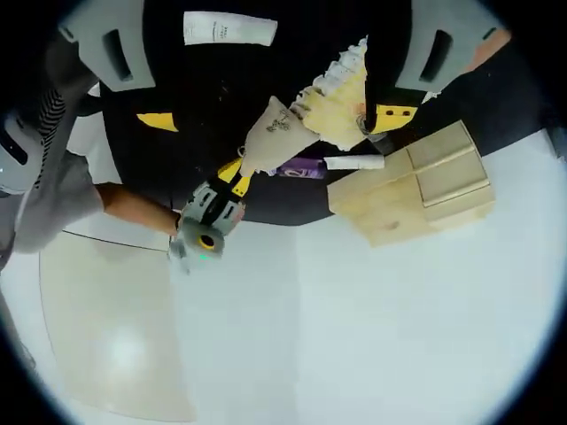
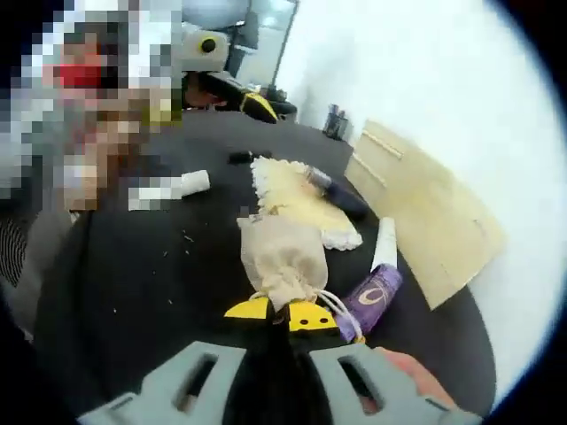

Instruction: Open the drawer, pick up the cosmetic bottles from the table one by one, place them into the drawer, release the gripper, close the drawer, and move the gripper away

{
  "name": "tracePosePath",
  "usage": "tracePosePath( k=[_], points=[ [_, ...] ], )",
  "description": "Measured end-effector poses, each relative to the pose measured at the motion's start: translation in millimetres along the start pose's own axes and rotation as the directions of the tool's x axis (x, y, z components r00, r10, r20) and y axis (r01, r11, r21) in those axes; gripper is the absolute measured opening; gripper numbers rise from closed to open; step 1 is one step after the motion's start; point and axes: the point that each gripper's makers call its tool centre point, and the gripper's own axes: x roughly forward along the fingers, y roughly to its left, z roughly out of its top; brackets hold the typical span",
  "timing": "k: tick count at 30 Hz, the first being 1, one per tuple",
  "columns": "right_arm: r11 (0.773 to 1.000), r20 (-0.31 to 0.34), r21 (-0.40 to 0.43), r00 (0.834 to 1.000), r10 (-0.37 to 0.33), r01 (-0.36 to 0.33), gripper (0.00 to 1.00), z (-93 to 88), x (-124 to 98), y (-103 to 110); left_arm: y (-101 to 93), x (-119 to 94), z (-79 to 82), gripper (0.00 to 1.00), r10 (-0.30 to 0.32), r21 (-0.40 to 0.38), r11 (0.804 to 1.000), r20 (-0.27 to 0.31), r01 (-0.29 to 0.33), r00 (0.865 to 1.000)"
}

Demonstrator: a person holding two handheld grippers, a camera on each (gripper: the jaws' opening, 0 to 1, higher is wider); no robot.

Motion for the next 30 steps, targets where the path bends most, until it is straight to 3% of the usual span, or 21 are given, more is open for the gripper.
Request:
tracePosePath(
  k=[3, 4, 8, 12, 18, 22, 24, 28, 30],
  points=[
    [0.99, 0.008, -0.14, 0.999, 0.037, -0.036, 0.0, 13.3, -6.3, 5.3, -3.3, 3.2, -2.3, 0.77, -0.015, 0.006, 1.0, -0.011, 0.015, 1.0],
    [0.991, 0.012, -0.13, 1.0, 0.028, -0.026, 0.0, 18.9, -9.0, 4.0, -4.6, 4.0, -2.8, 0.77, -0.021, 0.008, 1.0, -0.013, 0.021, 1.0],
    [0.97, -0.052, -0.232, 0.997, 0.065, -0.075, 0.0, 32.7, -19.7, 5.3, -11.9, 6.1, -3.0, 0.77, -0.061, 0.023, 0.998, -0.017, 0.061, 0.998],
    [0.951, -0.102, -0.278, 0.988, 0.113, -0.137, 0.0, 48.9, -28.4, 13.3, -30.1, 5.8, 2.4, 0.76, -0.157, 0.029, 0.987, 0.027, 0.156, 0.987],
    [0.882, -0.162, -0.419, 0.974, 0.161, -0.215, 0.0, 81.2, -37.7, 32.9, -42.7, 6.1, 5.9, 0.74, -0.234, -0.019, 0.972, 0.058, 0.236, 0.97],
    [0.834, -0.168, -0.502, 0.972, 0.166, -0.229, 0.0, 104.8, -45.0, 41.3, -46.8, 12.7, -5.6, 0.74, -0.249, -0.023, 0.968, 0.03, 0.25, 0.968],
    [0.812, -0.169, -0.531, 0.969, 0.178, -0.242, 0.0, 112.7, -46.8, 47.2, -54.9, 12.8, -7.9, 0.75, -0.289, -0.024, 0.957, 0.033, 0.29, 0.957],
    [0.757, -0.166, -0.607, 0.97, 0.178, -0.243, 0.0, 131.5, -50.1, 58.1, -80.8, 7.6, -5.5, 0.75, -0.412, -0.04, 0.909, 0.054, 0.414, 0.91],
    [0.72, -0.166, -0.652, 0.972, 0.169, -0.237, 0.0, 139.3, -50.4, 64.5, -87.7, 5.8, -2.2, 0.75, -0.431, -0.026, 0.901, 0.068, 0.434, 0.9]
  ],
)
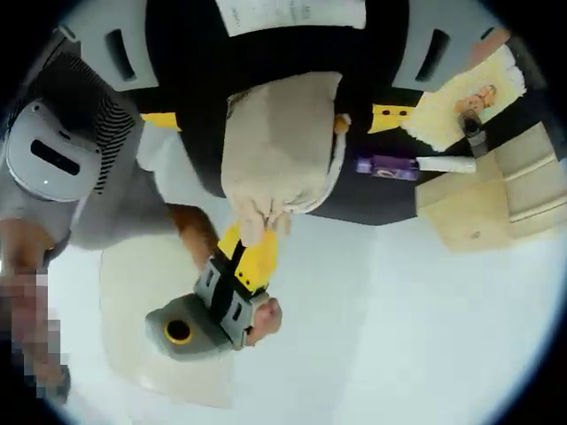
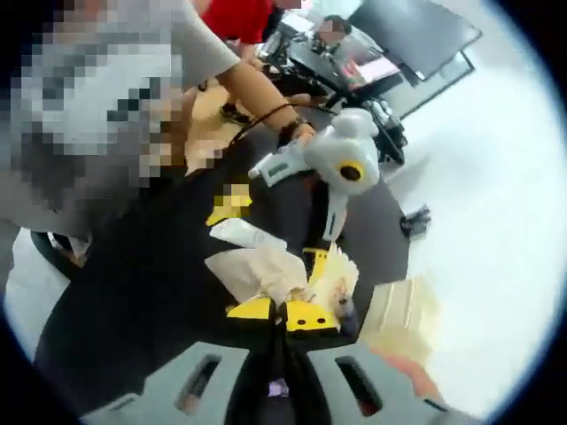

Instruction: Open the drawer, pick up the cosmetic bottles from the table one by one, place them into the drawer, release the gripper, close the drawer, and move the gripper away

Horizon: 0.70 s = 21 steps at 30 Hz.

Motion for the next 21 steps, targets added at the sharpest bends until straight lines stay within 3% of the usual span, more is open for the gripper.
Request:
tracePosePath(
  k=[4, 7, 8, 13, 17, 21],
  points=[
    [0.997, 0.01, -0.071, 1.0, 0.003, -0.002, 0.0, 18.6, 0.4, 3.1, -6.3, 2.7, 10.2, 0.73, -0.019, 0.008, 1.0, 0.038, 0.018, 0.999],
    [0.993, 0.008, -0.121, 1.0, 0.006, -0.005, 0.0, 29.1, 2.7, 8.8, -6.5, 3.4, 17.1, 0.53, 0.01, 0.058, 0.998, 0.053, -0.013, 0.999],
    [0.988, -0.013, -0.156, 1.0, -0.01, 0.008, 0.0, 29.1, 2.6, 6.4, -11.2, 3.8, 14.9, 0.49, -0.008, 0.086, 0.996, 0.033, 0.005, 0.999],
    [0.983, -0.016, -0.181, 0.999, -0.034, 0.03, 0.01, 36.5, 1.2, 11.0, -19.2, 7.0, 14.8, 0.43, 0.018, 0.174, 0.985, 0.029, -0.023, 0.999],
    [0.987, 0.007, -0.132, 0.996, -0.093, 0.093, 0.04, 39.7, -2.3, 6.2, -15.8, 3.9, 18.0, 0.4, 0.077, 0.252, 0.964, 0.053, -0.088, 0.996],
    [0.987, 0.082, -0.05, 0.986, -0.146, 0.151, 0.09, 44.3, -13.6, -1.1, -13.3, -1.2, 17.9, 0.39, 0.121, 0.3, 0.944, 0.063, -0.135, 0.991]
  ],
)
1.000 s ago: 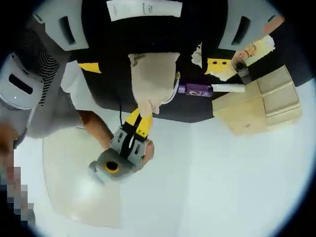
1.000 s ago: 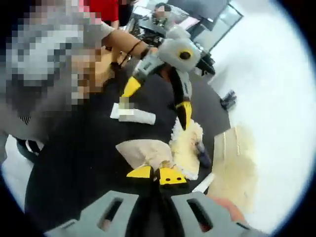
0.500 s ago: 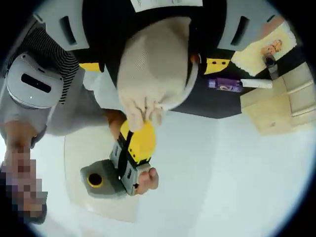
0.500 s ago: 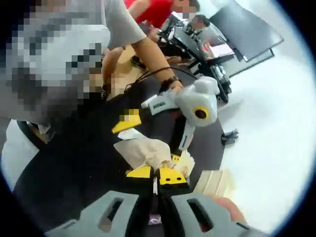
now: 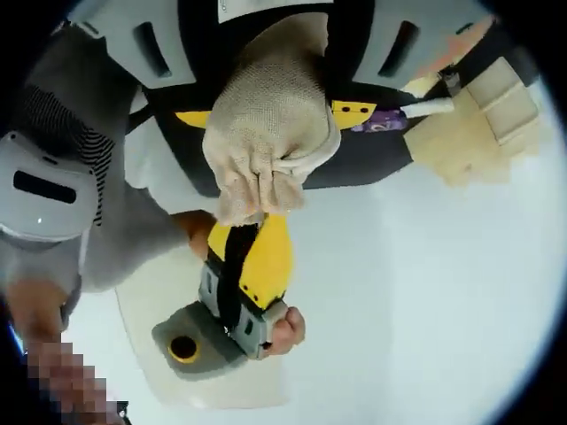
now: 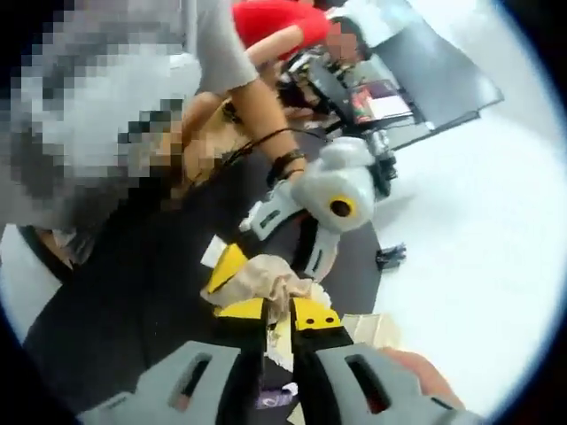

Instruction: Open the drawer, pick up the cosmetic bottles from the table one by one, place them into the drawer, release the gripper, close the drawer, and move the gripper away

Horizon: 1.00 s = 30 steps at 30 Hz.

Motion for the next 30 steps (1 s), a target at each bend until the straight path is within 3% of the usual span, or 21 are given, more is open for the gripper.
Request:
tracePosePath(
  k=[3, 6, 11, 16, 17, 18, 19, 23, 24, 26, 28, 29, 30],
  points=[
    [0.996, 0.068, 0.087, 0.998, -0.017, 0.011, 0.14, 2.9, -7.2, -4.0, 4.3, -1.8, -1.5, 0.38, 0.041, 0.046, 0.998, -0.001, -0.041, 0.999],
    [0.978, 0.151, 0.207, 0.988, -0.033, 0.001, 0.16, 3.1, -11.2, -4.9, 9.9, -4.5, -0.5, 0.38, 0.079, 0.056, 0.995, 0.013, -0.079, 0.997],
    [0.942, 0.199, 0.336, 0.976, -0.085, 0.013, 0.22, -12.0, -10.2, -6.2, 20.8, -10.0, 3.0, 0.38, 0.127, 0.026, 0.991, 0.04, -0.128, 0.991],
    [0.896, 0.251, 0.443, 0.954, -0.162, 0.036, 0.23, -22.3, -2.9, -12.3, 29.3, -12.8, 5.8, 0.38, 0.164, 0.0, 0.986, 0.054, -0.164, 0.985],
    [0.879, 0.266, 0.475, 0.944, -0.196, 0.048, 0.23, -22.5, -1.2, -16.7, 30.5, -13.1, 6.0, 0.38, 0.172, -0.009, 0.985, 0.055, -0.171, 0.984],
    [0.847, 0.261, 0.529, 0.941, -0.216, 0.048, 0.23, -26.8, 1.9, -20.1, 31.1, -13.1, 6.5, 0.38, 0.175, -0.017, 0.985, 0.06, -0.174, 0.983],
    [0.845, 0.281, 0.533, 0.934, -0.221, 0.04, 0.23, -25.8, 4.1, -20.4, 31.7, -13.1, 6.6, 0.38, 0.179, -0.025, 0.984, 0.062, -0.178, 0.982],
    [0.78, 0.291, 0.625, 0.923, -0.25, 0.014, 0.25, -30.5, 14.0, -23.6, 37.7, -13.1, 5.1, 0.38, 0.206, -0.066, 0.977, 0.066, -0.202, 0.976],
    [0.78, 0.31, 0.626, 0.914, -0.26, 0.01, 0.27, -29.9, 16.2, -25.2, 39.1, -13.4, 3.9, 0.38, 0.213, -0.081, 0.975, 0.063, -0.208, 0.975],
    [0.732, 0.328, 0.68, 0.906, -0.267, -0.03, 0.28, -29.4, 22.1, -26.4, 43.8, -14.5, 2.1, 0.38, 0.239, -0.101, 0.967, 0.061, -0.232, 0.969],
    [0.702, 0.331, 0.712, 0.896, -0.296, -0.032, 0.27, -31.5, 27.1, -32.4, 48.7, -16.2, 0.8, 0.38, 0.261, -0.127, 0.959, 0.062, -0.252, 0.963],
    [0.674, 0.323, 0.739, 0.893, -0.315, -0.029, 0.27, -33.9, 31.0, -36.0, 51.2, -17.1, 0.5, 0.38, 0.27, -0.137, 0.956, 0.063, -0.26, 0.961],
    [0.668, 0.319, 0.744, 0.89, -0.327, -0.022, 0.26, -35.3, 33.5, -39.0, 53.3, -17.8, 0.2, 0.38, 0.276, -0.152, 0.952, 0.065, -0.264, 0.959]
  ],
)
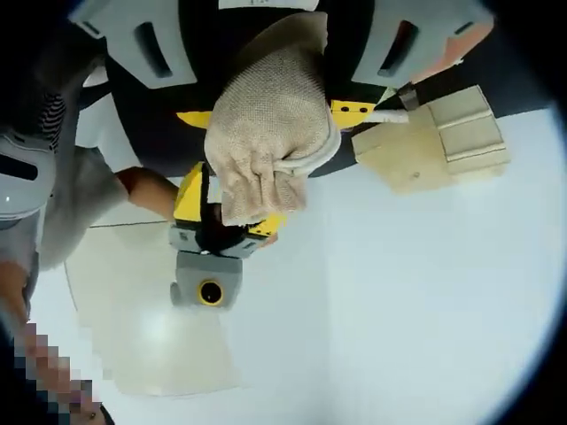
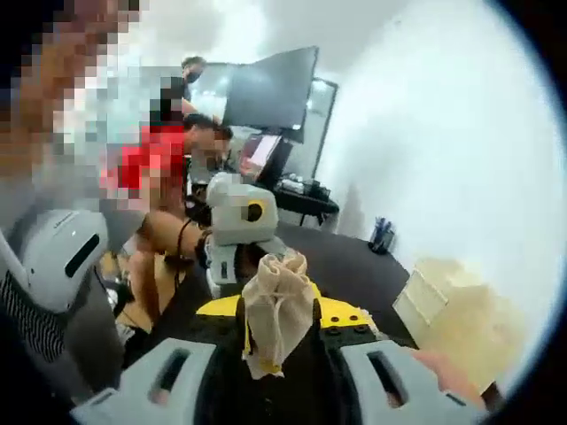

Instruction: Open the drawer, pick up the cosmetic bottles from the table one by one, place them into the drawer, release the gripper, close the drawer, and move the gripper away

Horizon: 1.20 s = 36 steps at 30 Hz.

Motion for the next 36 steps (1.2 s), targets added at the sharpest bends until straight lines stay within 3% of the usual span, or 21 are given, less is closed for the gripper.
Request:
tracePosePath(
  k=[7, 10, 21, 25, 36],
  points=[
    [0.985, 0.047, 0.169, 0.998, -0.052, 0.043, 0.23, -2.9, 15.4, -8.6, 22.1, -3.0, -1.5, 0.38, 0.079, -0.103, 0.992, 0.008, -0.078, 0.997],
    [0.97, 0.089, 0.242, 0.996, 0.001, -0.022, 0.23, 1.3, 18.0, -3.1, 28.2, -3.6, -4.6, 0.38, 0.101, -0.116, 0.988, -0.001, -0.101, 0.995],
    [0.974, 0.031, 0.217, 0.996, -0.08, 0.071, 0.22, -5.9, 34.1, -14.6, 35.3, -2.2, -11.3, 0.38, 0.149, -0.122, 0.981, -0.04, -0.153, 0.988],
    [0.984, -0.018, 0.124, 0.992, -0.126, 0.127, 0.15, -14.5, 38.6, -18.6, 34.2, 1.4, -15.1, 0.38, 0.17, -0.093, 0.98, -0.073, -0.176, 0.983],
    [0.975, -0.026, 0.142, 0.985, -0.171, 0.173, 0.06, -11.8, 29.9, -34.3, 38.5, 4.8, -15.7, 0.39, 0.152, -0.124, 0.98, -0.065, -0.159, 0.986]
  ],
)
